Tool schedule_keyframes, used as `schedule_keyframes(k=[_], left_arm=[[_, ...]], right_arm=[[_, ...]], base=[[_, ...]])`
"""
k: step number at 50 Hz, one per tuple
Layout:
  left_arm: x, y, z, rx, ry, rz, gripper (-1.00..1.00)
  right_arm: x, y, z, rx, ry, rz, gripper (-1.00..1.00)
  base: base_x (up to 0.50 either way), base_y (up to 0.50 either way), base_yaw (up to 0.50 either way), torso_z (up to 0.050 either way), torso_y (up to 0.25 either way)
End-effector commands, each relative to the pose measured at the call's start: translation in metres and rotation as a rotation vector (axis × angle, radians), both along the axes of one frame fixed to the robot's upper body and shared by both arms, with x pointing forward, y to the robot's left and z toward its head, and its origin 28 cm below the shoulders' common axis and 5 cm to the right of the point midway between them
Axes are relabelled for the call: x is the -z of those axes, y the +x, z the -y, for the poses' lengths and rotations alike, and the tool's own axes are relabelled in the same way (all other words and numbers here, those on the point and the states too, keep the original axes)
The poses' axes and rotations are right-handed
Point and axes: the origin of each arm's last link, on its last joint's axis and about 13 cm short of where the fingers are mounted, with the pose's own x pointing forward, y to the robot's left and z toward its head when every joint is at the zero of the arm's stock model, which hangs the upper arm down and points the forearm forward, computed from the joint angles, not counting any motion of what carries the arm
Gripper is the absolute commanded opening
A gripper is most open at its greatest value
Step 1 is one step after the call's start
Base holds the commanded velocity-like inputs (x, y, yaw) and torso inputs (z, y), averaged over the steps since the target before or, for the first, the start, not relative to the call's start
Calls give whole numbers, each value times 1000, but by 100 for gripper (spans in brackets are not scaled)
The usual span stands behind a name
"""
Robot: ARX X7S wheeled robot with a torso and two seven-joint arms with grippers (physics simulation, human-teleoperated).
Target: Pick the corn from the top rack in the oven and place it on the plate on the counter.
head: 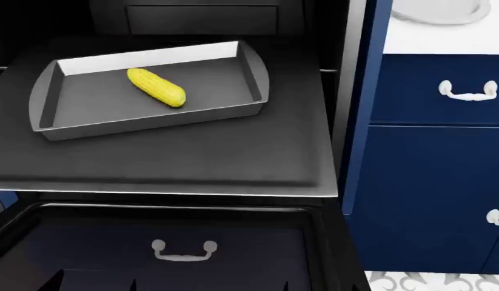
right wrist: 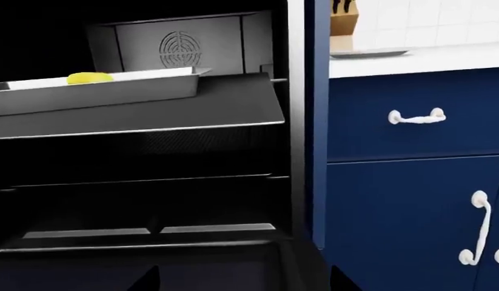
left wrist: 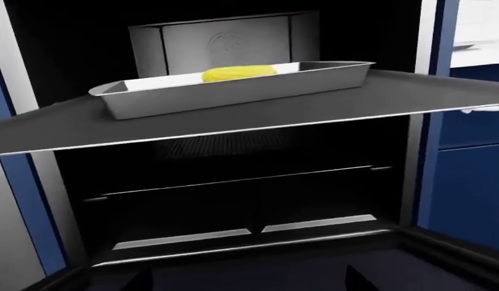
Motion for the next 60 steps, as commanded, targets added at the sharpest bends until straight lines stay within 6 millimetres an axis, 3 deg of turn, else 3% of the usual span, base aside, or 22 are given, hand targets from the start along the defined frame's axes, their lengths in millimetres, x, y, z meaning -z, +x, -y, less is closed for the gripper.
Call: schedule_keyframes(k=[1, 3, 6, 8, 9, 11, 13, 19, 24, 34, 35, 36, 37, 38, 42, 44, 60], left_arm=[[0, 0, 2, 12, 20, 8, 100], [-1, -3, 6, 36, 108, 55, 100], [-8, -5, 6, 34, 97, 94, 100], [-16, -2, 4, 12, 60, 108, 100], [-28, 1, 3, 12, 51, 135, 100], [-35, 2, 4, 14, 38, 145, 100], [-87, 4, 7, 24, 24, 322, 100], [-172, -8, 19, 92, 28, 515, 100], [-219, -19, 23, 86, 30, 598, 100], [-291, -9, 29, 74, 63, 764, 100], [-318, -10, 9, -52, 106, 894, 100], [-322, -13, 0, -95, 163, 972, 100], [-344, -21, -13, -190, 231, 1063, 100], [-351, -26, -6, -195, 172, 1108, 100], [-340, -39, 20, -167, -4, 984, 100], [-328, -49, 26, 76, 72, 853, 100], [-351, -57, 26, 76, 122, 911, 100]], right_arm=[[0, 0, 0, 0, 2, 9, 100], [-3, -2, 0, -9, -2, 23, 100], [-10, -2, 1, -24, 29, 35, 100], [-25, -3, 1, -31, -25, 93, 100], [-44, -3, 1, -44, 1, 130, 100], [-53, -3, 1, -44, -9, 150, 100], [-103, -5, -1, -63, -21, 270, 100], [-188, -17, -1, -75, 32, 413, 100], [-230, -24, -1, -85, 30, 477, 100], [-321, -33, 0, -128, 13, 644, 100], [-329, -34, 0, -131, 15, 658, 100], [-335, -35, -1, -136, 14, 669, 100], [-341, -36, -2, -137, -1, 688, 100], [-346, -37, -2, -145, 3, 696, 100], [-365, -41, -6, -175, 11, 740, 100], [-370, -41, -8, -184, 8, 754, 100], [-393, -63, -9, -224, 6, 835, 100]], base=[[0, 0, 0, 0, 0], [0, 0, 0, 0, 0], [0, 0, 0, 0, 0], [0, 0, 0, 0, 0], [0, 0, 0, 0, 0], [0, 0, 0, 0, 0], [0, 0, 0, 0, 0], [0, 0, 0, 0, 0], [0, 0, 0, 0, 0], [0, 0, 0, 0, 0], [0, 0, 0, 0, 0], [0, 0, 0, 0, 0], [0, 0, 0, 0, 0], [0, 0, 0, 0, 0], [0, 0, 0, 0, 0], [0, 0, 0, 0, 0], [0, 0, 0, 0, 0]])
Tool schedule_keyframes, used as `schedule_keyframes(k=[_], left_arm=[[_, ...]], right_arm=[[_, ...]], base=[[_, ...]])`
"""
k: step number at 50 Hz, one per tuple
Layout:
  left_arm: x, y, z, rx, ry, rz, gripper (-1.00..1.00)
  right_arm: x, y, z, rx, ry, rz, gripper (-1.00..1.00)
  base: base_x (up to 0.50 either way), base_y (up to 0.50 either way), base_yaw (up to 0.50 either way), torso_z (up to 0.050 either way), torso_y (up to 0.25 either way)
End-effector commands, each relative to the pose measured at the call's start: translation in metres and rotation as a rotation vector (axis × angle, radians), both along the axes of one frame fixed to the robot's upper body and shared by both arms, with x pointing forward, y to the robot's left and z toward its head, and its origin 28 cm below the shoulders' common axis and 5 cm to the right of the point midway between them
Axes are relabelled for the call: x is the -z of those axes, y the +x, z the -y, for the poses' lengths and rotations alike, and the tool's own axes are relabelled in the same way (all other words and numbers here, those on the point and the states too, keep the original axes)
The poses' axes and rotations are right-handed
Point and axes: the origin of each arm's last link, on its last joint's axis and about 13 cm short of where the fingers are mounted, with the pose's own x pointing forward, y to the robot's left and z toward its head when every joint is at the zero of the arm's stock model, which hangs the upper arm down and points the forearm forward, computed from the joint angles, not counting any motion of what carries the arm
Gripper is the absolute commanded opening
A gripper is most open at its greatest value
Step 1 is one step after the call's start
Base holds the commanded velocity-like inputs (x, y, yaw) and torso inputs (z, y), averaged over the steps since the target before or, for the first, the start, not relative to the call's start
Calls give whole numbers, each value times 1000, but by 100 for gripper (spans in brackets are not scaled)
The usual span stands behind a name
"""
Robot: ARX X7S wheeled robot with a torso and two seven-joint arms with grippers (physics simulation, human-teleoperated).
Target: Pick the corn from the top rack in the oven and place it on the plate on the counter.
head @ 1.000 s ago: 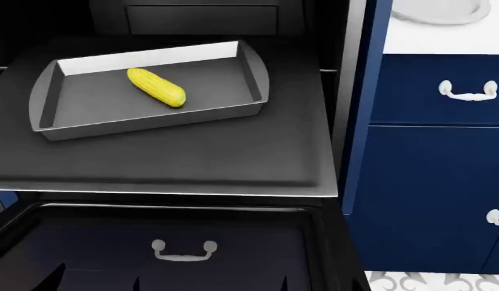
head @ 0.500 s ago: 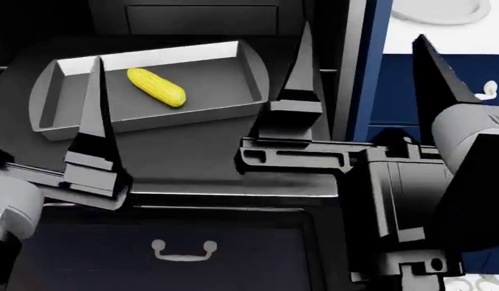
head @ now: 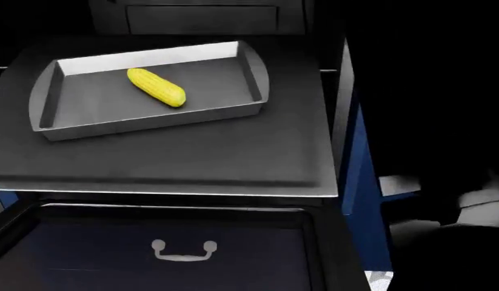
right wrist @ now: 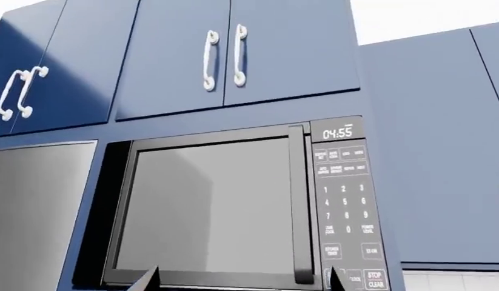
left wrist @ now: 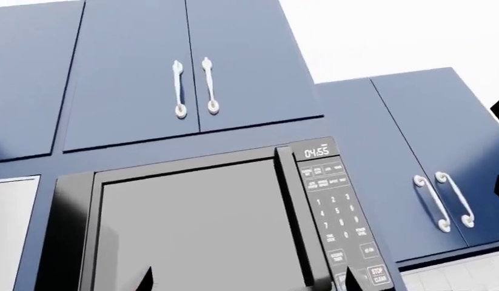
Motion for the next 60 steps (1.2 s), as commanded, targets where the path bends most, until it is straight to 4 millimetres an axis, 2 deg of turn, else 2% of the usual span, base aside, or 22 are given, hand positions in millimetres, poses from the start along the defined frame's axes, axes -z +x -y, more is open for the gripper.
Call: schedule_keyframes(k=[1, 22, 54, 60], left_arm=[[-12, -18, -1, -18, 59, 32, 100], [-3, -18, 5, 1, 59, 28, 100], [-7, -27, 12, 34, 47, 57, 100], [-8, -28, 12, 34, 46, 62, 100]], right_arm=[[-18, -18, 0, -14, -20, 70, 100], [-4, -15, -4, -17, -60, -26, 100], [-4, -24, 0, -29, -63, 3, 100], [-7, -25, 2, -21, -47, 16, 100]], base=[[0, 0, 0, 0, 0], [10, 0, 0, 0, 0], [495, -76, 0, 0, 0], [70, 0, 0, 0, 0]])
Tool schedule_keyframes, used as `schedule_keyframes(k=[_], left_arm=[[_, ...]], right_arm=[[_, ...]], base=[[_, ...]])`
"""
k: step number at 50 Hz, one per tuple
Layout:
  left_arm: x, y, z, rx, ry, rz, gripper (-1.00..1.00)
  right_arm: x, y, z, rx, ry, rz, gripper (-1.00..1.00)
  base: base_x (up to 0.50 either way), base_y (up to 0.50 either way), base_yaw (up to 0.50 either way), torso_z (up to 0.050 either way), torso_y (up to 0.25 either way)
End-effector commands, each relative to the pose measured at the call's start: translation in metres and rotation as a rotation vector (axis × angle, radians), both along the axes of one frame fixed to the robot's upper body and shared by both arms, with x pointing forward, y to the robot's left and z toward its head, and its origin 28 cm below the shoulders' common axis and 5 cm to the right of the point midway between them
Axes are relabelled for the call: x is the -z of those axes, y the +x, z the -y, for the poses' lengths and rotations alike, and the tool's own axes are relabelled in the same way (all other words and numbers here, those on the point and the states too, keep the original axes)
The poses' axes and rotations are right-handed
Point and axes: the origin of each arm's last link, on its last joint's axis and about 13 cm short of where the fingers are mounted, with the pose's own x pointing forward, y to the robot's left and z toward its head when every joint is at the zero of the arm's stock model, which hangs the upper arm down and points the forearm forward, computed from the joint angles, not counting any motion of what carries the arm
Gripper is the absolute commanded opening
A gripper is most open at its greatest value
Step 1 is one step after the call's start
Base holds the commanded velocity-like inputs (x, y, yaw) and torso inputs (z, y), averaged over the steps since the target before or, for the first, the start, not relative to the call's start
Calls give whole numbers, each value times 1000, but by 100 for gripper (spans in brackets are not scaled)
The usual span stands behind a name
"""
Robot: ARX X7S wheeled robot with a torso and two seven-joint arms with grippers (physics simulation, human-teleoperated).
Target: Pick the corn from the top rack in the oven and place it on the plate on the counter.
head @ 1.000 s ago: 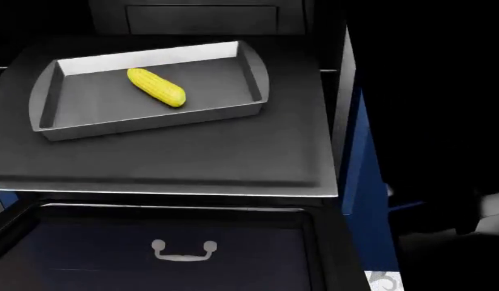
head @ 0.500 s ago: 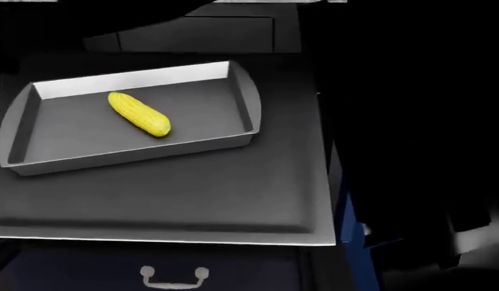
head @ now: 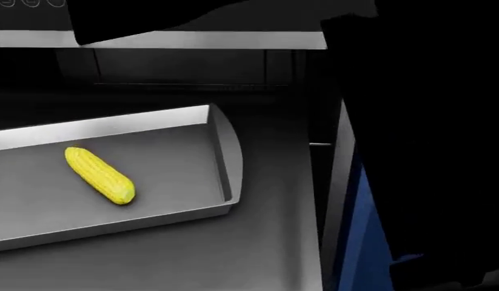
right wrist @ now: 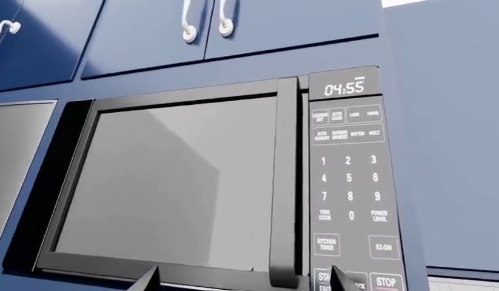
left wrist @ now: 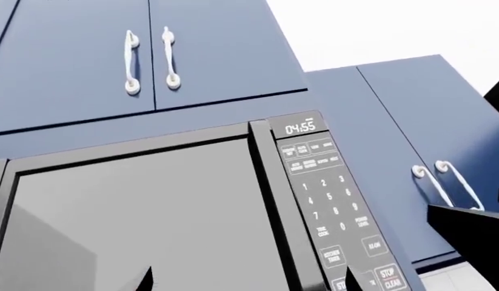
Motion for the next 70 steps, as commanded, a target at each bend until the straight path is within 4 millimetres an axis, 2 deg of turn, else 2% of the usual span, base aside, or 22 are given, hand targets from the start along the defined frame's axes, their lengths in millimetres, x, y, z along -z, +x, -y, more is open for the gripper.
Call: schedule_keyframes(k=[1, 10, 30, 49, 52, 56, 60, 63, 65, 70], left_arm=[[-1, -2, 1, 4, -6, 9, 100], [-2, -3, 3, 8, 1, 13, 100], [-4, -3, 7, 11, 12, 17, 100], [-4, -7, 7, 8, 17, 20, 100], [-4, -7, 7, 9, 15, 20, 100], [0, -8, 6, 9, 7, 15, 100], [5, -8, 5, 11, -7, 10, 100], [7, -8, 5, 17, -14, 8, 100], [8, -8, 5, 21, -19, 7, 100], [10, -12, 3, 22, -26, 7, 100]], right_arm=[[-2, -2, 3, 7, 17, 18, 100], [-2, -2, 4, 51, -11, 32, 100], [0, -4, 8, 34, 3, 40, 100], [2, -6, 7, 5, 1, 33, 100], [3, -5, 4, -23, -63, -11, 100], [5, 5, -2, -89, -133, -232, 100], [4, 17, -1, -190, -100, -420, 100], [0, 25, -1, -198, -105, -456, 100], [0, 33, -2, -237, -96, -543, 100], [10, 53, -5, -289, -119, -737, 100]], base=[[0, 0, 0, 0, 0], [0, 0, 0, 0, 0], [71, 479, 0, 0, 0], [3, 1, 0, 0, 0], [0, 0, 0, 0, 0], [0, 0, 0, 0, 0], [0, 0, 0, 0, 0], [0, 0, 0, 0, 0], [0, 0, 0, 0, 0], [0, 0, 0, 0, 0]])
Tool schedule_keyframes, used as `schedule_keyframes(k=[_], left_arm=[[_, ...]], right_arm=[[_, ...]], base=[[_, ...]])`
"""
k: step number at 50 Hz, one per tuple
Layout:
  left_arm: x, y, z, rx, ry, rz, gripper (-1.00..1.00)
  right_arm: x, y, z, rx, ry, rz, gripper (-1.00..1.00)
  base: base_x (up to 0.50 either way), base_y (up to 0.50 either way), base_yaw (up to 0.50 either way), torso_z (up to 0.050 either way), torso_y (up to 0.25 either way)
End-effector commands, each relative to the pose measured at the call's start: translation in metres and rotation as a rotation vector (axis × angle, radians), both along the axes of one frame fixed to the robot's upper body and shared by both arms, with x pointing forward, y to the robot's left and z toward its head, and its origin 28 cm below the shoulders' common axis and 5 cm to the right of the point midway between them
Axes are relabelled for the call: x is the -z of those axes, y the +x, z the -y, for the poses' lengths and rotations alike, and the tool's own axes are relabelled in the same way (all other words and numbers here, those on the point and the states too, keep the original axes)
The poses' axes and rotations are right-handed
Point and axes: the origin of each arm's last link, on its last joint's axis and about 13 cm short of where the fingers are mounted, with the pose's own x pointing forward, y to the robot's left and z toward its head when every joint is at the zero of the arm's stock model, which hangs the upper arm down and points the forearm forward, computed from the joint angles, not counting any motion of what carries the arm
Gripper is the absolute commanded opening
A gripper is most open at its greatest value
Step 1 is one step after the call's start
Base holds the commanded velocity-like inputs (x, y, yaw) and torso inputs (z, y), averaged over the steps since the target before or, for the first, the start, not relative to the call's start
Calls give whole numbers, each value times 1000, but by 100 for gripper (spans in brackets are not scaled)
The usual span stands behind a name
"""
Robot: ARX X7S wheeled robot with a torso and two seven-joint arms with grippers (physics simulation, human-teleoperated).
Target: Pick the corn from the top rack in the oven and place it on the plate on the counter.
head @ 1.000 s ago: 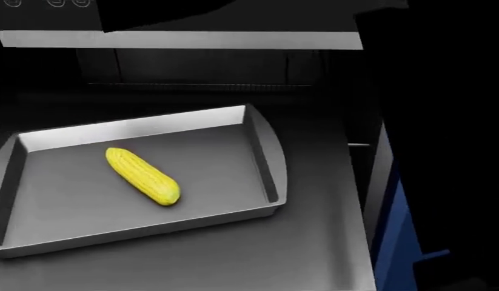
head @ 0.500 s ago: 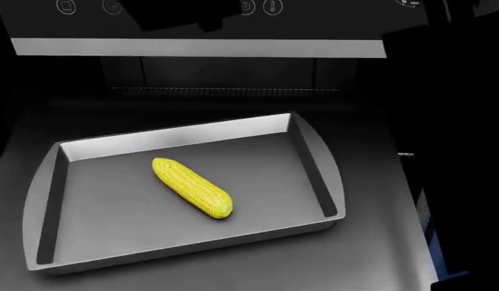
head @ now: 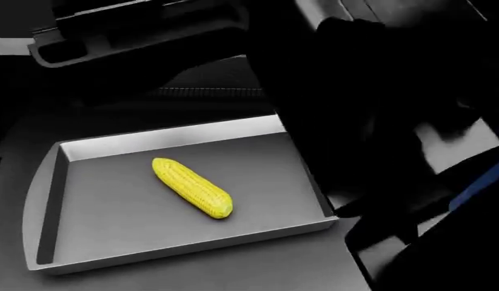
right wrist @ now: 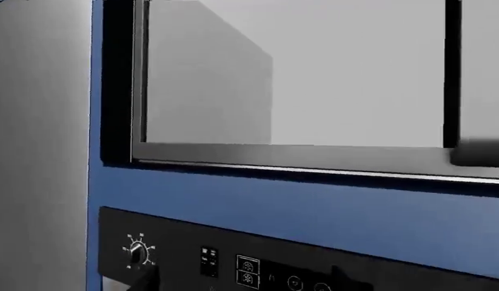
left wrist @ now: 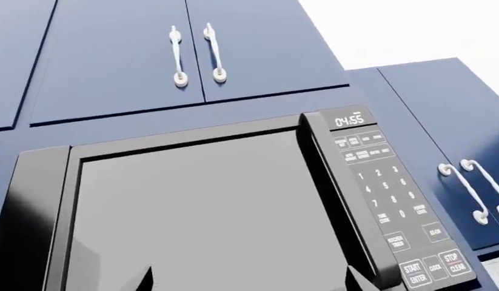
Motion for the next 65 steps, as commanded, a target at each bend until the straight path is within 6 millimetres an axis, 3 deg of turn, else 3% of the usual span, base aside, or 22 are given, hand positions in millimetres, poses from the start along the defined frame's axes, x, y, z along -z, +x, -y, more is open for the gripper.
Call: schedule_keyframes(k=[1, 12, 21, 30, 40, 56, 65], left_arm=[[6, -4, -2, 6, -22, -6, 100], [10, -4, -2, 6, -25, -15, 100], [11, -5, -1, 8, -21, -20, 100], [13, -4, 1, 12, -21, -26, 100], [13, -5, 0, 7, -26, -23, 100], [25, 1, -3, 8, -41, -40, 100], [27, 0, -6, 3, -48, -39, 100]], right_arm=[[15, 36, -6, -109, -43, -378, 100], [62, 51, -14, -120, -139, -544, 100], [96, 84, -12, -60, -199, -598, 100], [122, 118, -14, -10, -243, -620, 100], [148, 131, -22, -7, -370, -653, 100], [148, 175, -29, 54, -506, -632, 100], [153, 183, -37, 54, -554, -631, 100]], base=[[0, 0, 0, 0, 0], [0, 0, 0, 0, 0], [0, 0, 0, 0, 0], [0, 0, 0, 0, 0], [0, 0, 0, 0, 0], [0, 0, 0, 0, 1], [0, 0, 0, 0, 0]])
